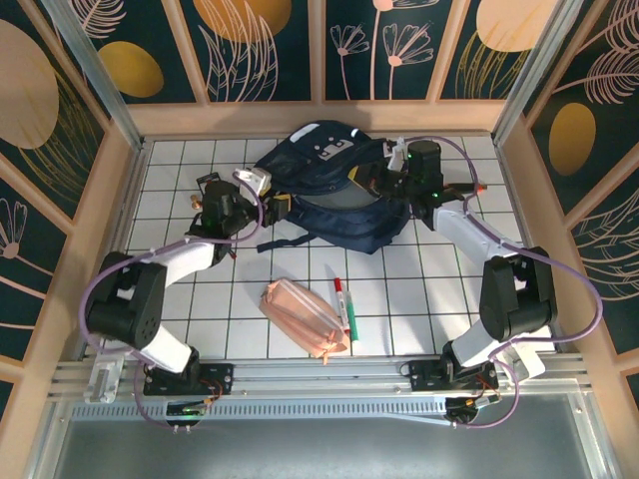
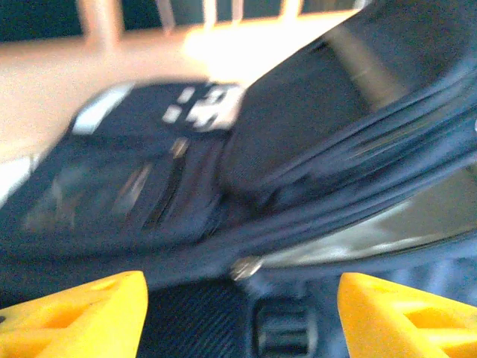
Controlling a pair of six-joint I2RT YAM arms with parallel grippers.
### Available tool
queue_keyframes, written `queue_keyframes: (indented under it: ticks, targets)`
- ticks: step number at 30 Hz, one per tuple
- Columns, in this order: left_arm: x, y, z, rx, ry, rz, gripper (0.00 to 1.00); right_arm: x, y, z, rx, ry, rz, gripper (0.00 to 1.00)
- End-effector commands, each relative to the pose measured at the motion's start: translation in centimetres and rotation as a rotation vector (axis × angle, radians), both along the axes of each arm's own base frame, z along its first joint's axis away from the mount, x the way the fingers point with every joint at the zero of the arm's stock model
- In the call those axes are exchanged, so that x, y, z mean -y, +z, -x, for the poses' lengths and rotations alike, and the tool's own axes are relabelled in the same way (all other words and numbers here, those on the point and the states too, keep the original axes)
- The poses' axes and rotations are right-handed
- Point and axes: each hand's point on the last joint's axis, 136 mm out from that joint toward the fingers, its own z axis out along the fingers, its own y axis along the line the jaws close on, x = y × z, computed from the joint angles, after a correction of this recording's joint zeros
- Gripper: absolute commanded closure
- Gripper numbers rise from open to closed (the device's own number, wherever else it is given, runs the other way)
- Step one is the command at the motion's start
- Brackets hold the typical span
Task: Pack books, pencil case, and school supplies into a backpack
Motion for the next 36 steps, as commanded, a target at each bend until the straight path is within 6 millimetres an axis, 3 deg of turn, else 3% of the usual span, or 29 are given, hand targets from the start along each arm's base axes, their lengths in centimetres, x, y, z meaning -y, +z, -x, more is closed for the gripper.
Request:
queue_keyframes:
  ticks: [1, 4, 7, 8, 11, 12, 13, 18, 20, 22, 25, 26, 27, 28, 30, 31, 34, 36]
  targets:
    - [2.8, 3.8, 2.5, 0.203, -0.226, -0.094, 0.27, -1.4, 4.4, -0.5, 0.140, 0.047, -0.043, 1.00]
    - [5.3, 5.1, 2.7, 0.292, -0.278, -0.170, 0.15, -1.9, 4.8, -0.5, 0.143, 0.057, -0.047, 1.00]
    - [8.5, 3.9, 3.4, 0.350, -0.367, -0.278, 0.14, -2.2, 4.9, -0.5, 0.135, 0.057, -0.052, 1.00]
    - [9.4, 4.9, 2.8, 0.381, -0.364, -0.275, 0.14, -2.2, 5.0, -0.5, 0.133, 0.054, -0.055, 1.00]
    - [10.0, 5.2, 1.5, 0.404, -0.312, -0.253, 0.12, -2.3, 5.0, -0.4, 0.124, 0.056, -0.063, 1.00]
    - [10.1, 5.3, 1.0, 0.416, -0.287, -0.259, 0.02, -2.4, 5.1, -0.3, 0.122, 0.060, -0.065, 1.00]
    - [10.2, 5.4, 0.5, 0.426, -0.262, -0.272, 0.01, -2.5, 5.1, -0.2, 0.118, 0.064, -0.067, 1.00]
    - [11.0, 4.6, -1.2, 0.496, -0.176, -0.416, 0.01, -3.4, 5.2, 0.6, 0.111, 0.085, -0.073, 1.00]
    - [10.8, 5.6, -1.8, 0.534, -0.118, -0.415, 0.02, -3.9, 5.3, 0.8, 0.109, 0.091, -0.079, 1.00]
    - [10.7, 5.0, -2.5, 0.535, -0.089, -0.415, 0.12, -4.4, 5.2, 1.1, 0.104, 0.096, -0.081, 1.00]
    - [10.5, 5.9, -2.9, 0.548, -0.052, -0.387, 0.44, -4.8, 5.0, 1.4, 0.103, 0.093, -0.072, 1.00]
    - [10.6, 5.9, -2.8, 0.549, -0.063, -0.392, 0.57, -4.7, 4.7, 1.4, 0.100, 0.084, -0.063, 1.00]
    - [10.7, 5.7, -2.7, 0.545, -0.074, -0.395, 0.83, -4.5, 4.3, 1.4, 0.095, 0.071, -0.050, 1.00]
    - [10.7, 5.5, -2.7, 0.541, -0.076, -0.396, 1.00, -4.1, 3.6, 1.3, 0.088, 0.056, -0.031, 1.00]
    - [10.7, 5.0, -2.6, 0.526, -0.084, -0.400, 1.00, -3.3, 2.9, 1.2, 0.081, 0.039, 0.003, 1.00]
    - [10.6, 4.7, -2.6, 0.512, -0.084, -0.402, 1.00, -2.8, 2.6, 1.1, 0.079, 0.026, 0.025, 0.95]
    - [10.3, 4.5, -2.9, 0.465, -0.059, -0.380, 1.00, -1.4, 2.3, 1.5, 0.114, 0.009, 0.116, 0.70]
    - [10.1, 4.7, -3.0, 0.445, -0.046, -0.346, 1.00, -0.6, 1.9, 2.5, 0.139, 0.010, 0.183, 0.61]
